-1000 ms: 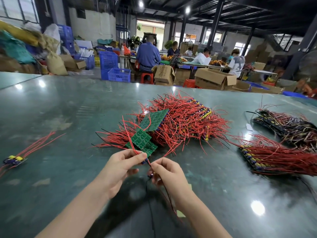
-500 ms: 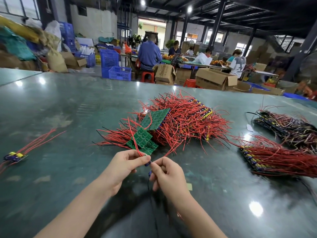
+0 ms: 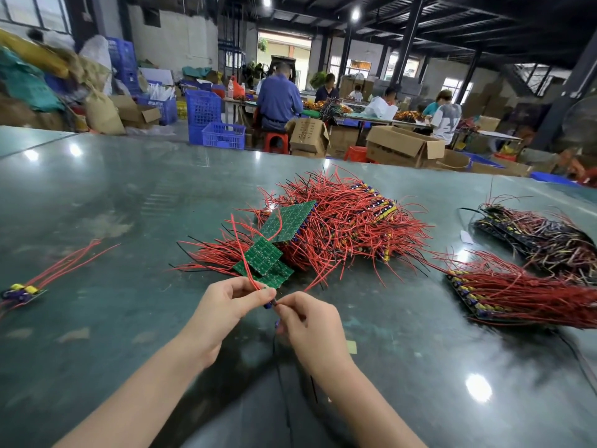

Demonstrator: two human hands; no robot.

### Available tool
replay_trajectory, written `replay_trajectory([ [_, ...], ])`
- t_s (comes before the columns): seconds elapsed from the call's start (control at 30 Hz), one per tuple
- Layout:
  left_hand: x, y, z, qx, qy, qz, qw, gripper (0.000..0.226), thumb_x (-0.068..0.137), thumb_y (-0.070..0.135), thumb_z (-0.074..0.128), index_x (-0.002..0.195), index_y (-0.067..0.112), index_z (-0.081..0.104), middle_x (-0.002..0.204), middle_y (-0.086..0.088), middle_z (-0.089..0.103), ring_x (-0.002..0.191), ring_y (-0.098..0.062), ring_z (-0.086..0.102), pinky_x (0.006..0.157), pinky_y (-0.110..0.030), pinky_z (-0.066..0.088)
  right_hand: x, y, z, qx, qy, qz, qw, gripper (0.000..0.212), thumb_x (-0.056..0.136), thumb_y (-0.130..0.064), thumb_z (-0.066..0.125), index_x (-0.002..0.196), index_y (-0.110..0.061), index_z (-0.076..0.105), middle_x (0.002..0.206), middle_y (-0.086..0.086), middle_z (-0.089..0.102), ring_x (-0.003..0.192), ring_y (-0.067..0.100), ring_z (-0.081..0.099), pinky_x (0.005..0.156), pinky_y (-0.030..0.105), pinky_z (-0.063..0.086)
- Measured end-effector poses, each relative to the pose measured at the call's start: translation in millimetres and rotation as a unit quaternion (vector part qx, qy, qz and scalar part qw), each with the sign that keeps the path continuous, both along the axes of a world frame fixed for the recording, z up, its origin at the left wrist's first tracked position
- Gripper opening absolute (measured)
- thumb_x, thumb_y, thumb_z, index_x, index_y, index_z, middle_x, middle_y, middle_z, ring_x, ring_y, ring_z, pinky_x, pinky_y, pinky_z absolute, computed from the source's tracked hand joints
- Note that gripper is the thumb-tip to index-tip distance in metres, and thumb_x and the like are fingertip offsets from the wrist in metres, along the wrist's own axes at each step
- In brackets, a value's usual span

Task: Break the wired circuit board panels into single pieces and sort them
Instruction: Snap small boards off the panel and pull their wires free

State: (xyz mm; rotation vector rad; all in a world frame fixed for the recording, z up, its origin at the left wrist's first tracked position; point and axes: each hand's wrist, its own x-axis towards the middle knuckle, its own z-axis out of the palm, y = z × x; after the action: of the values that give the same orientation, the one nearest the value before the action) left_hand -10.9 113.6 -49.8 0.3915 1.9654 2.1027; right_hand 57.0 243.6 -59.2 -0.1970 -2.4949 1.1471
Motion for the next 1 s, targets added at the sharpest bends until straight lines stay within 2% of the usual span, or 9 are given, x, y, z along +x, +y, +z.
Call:
replay_trajectory([
  [0.07, -4.9, -2.6, 1.6, 0.010, -0.018, 0.015, 1.000, 0.004, 0.078, 0.011, 0.073, 0.075, 0.012, 0.070, 0.064, 0.007, 0.065, 0.063, -0.004, 0.050, 0.061, -0.023, 0.035, 0.7, -0.3, 0.0, 0.064, -0.007, 0.012, 0.998, 0.013, 0.093, -0.028, 0.055, 0.093, -0.028, 0.068, 0.073, -0.012, 0.070, 0.079, 0.002, 0.055, 0.081, 0.028, 0.036],
  [0.1, -7.1, -4.2, 1.7, 0.015, -0.024, 0.021, 0.999, 0.005, 0.078, 0.011, 0.072, 0.075, 0.013, 0.070, 0.064, 0.008, 0.064, 0.065, -0.006, 0.047, 0.062, -0.026, 0.033, 1.3, 0.0, -0.2, 0.096, -0.002, 0.013, 0.995, 0.014, 0.093, -0.029, 0.054, 0.095, -0.030, 0.069, 0.075, -0.014, 0.069, 0.085, 0.002, 0.049, 0.081, 0.027, 0.029],
  [0.2, -8.5, -5.7, -0.2, 0.016, -0.026, 0.028, 0.999, 0.005, 0.078, 0.013, 0.072, 0.074, 0.013, 0.069, 0.064, 0.007, 0.061, 0.067, -0.009, 0.043, 0.062, -0.027, 0.032, 3.4, 0.5, 1.7, 0.138, 0.028, 0.005, 0.990, 0.016, 0.092, -0.032, 0.056, 0.097, -0.031, 0.071, 0.066, -0.020, 0.056, 0.082, 0.001, 0.033, 0.076, 0.023, 0.019],
  [0.37, -14.6, -8.4, -0.8, 0.038, -0.051, 0.045, 0.997, 0.007, 0.077, 0.014, 0.072, 0.073, 0.015, 0.067, 0.068, 0.003, 0.062, 0.066, -0.010, 0.047, 0.062, -0.028, 0.033, 3.8, -0.4, 3.7, 0.160, 0.011, 0.001, 0.987, 0.022, 0.094, -0.036, 0.050, 0.106, -0.033, 0.069, 0.085, -0.009, 0.069, 0.088, 0.004, 0.032, 0.083, 0.026, 0.023],
  [0.53, -15.7, -10.8, 1.1, 0.079, -0.051, 0.056, 0.994, 0.004, 0.076, 0.012, 0.069, 0.075, 0.015, 0.067, 0.063, 0.009, 0.066, 0.066, -0.010, 0.053, 0.064, -0.027, 0.038, 3.1, 1.0, 5.3, 0.135, -0.033, -0.022, 0.990, 0.025, 0.097, -0.036, 0.045, 0.096, -0.030, 0.069, 0.082, -0.008, 0.070, 0.093, 0.006, 0.042, 0.086, 0.028, 0.022],
  [0.63, -14.7, -11.1, 1.7, 0.109, -0.056, 0.051, 0.991, 0.005, 0.078, 0.008, 0.066, 0.078, 0.013, 0.066, 0.063, 0.005, 0.068, 0.060, -0.007, 0.063, 0.063, -0.024, 0.051, 2.5, 3.5, 5.6, 0.130, -0.045, -0.035, 0.990, 0.027, 0.097, -0.035, 0.043, 0.091, -0.028, 0.068, 0.083, -0.007, 0.070, 0.094, 0.007, 0.044, 0.090, 0.028, 0.023],
  [0.77, -21.6, -15.7, 2.6, 0.176, -0.093, 0.077, 0.977, 0.013, 0.090, 0.004, 0.058, 0.079, 0.011, 0.059, 0.059, 0.003, 0.065, 0.053, -0.008, 0.064, 0.054, -0.023, 0.057, 3.9, 4.9, 1.6, 0.132, -0.037, -0.017, 0.990, 0.022, 0.096, -0.035, 0.047, 0.096, -0.032, 0.069, 0.070, -0.015, 0.064, 0.088, -0.006, 0.029, 0.084, 0.028, 0.020],
  [0.87, -27.1, -20.1, 0.1, 0.157, -0.084, 0.091, 0.980, 0.012, 0.091, 0.009, 0.058, 0.080, 0.015, 0.058, 0.059, 0.006, 0.064, 0.052, -0.005, 0.063, 0.051, -0.019, 0.053, 3.2, 4.4, -0.2, 0.105, -0.018, -0.011, 0.994, 0.019, 0.093, -0.032, 0.052, 0.090, -0.032, 0.070, 0.058, -0.019, 0.050, 0.092, -0.027, 0.016, 0.080, 0.027, 0.020],
  [1.0, -29.9, -20.5, -1.2, 0.178, -0.056, 0.127, 0.974, 0.011, 0.091, 0.009, 0.058, 0.082, 0.014, 0.060, 0.058, 0.007, 0.065, 0.052, -0.005, 0.064, 0.048, -0.015, 0.050, 2.8, 4.9, -0.3, 0.120, -0.023, -0.007, 0.993, 0.019, 0.094, -0.034, 0.052, 0.091, -0.031, 0.071, 0.058, -0.019, 0.044, 0.090, -0.034, 0.009, 0.078, 0.029, 0.019],
])
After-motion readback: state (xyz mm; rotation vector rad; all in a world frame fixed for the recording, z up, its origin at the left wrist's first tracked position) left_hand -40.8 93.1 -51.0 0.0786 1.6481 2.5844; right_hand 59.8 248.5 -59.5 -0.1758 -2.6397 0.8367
